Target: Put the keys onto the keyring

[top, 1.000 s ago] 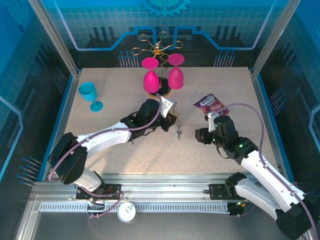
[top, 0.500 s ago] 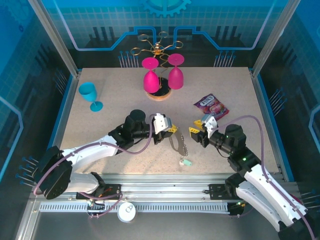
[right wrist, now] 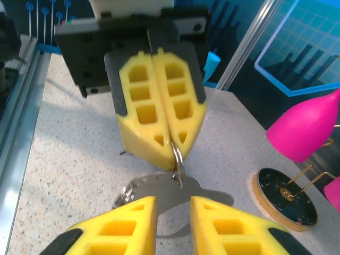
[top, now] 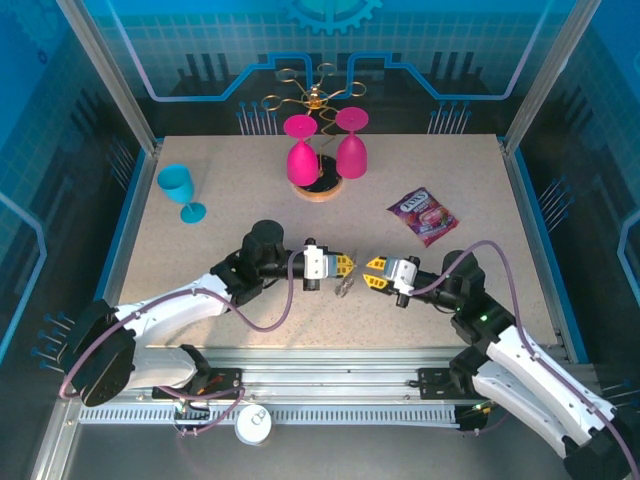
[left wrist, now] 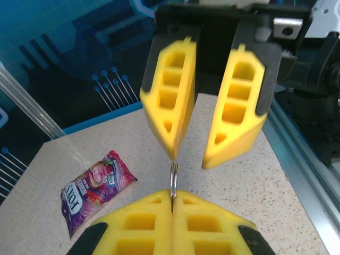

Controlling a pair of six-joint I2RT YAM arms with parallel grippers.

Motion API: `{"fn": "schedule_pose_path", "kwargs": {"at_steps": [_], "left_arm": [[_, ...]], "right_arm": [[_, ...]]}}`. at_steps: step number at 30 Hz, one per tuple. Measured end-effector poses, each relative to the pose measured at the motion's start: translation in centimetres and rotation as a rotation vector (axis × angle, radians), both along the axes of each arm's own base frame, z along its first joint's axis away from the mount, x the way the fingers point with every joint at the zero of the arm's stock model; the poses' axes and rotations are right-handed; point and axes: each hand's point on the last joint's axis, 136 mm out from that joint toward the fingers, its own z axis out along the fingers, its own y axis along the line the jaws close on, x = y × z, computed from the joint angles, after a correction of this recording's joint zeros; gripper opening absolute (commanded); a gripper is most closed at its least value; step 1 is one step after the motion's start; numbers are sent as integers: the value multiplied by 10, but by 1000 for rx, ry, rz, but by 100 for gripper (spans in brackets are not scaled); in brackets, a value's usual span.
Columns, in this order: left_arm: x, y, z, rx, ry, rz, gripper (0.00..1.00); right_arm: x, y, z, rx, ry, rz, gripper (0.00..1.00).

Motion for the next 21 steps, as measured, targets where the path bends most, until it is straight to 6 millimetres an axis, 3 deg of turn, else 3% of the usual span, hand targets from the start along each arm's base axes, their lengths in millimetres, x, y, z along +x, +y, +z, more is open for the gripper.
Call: {"fn": "schedule_pose_path", "kwargs": {"at_steps": [6,21], "left_arm": [[-6,0,-3,17,-52,-41,0],[-6,-2,2,-8,-81,-58,0]], "right_arm": [[7,6,-14,-40,10,15,27],[3,14,-4,-4,-24,77,16]]}}
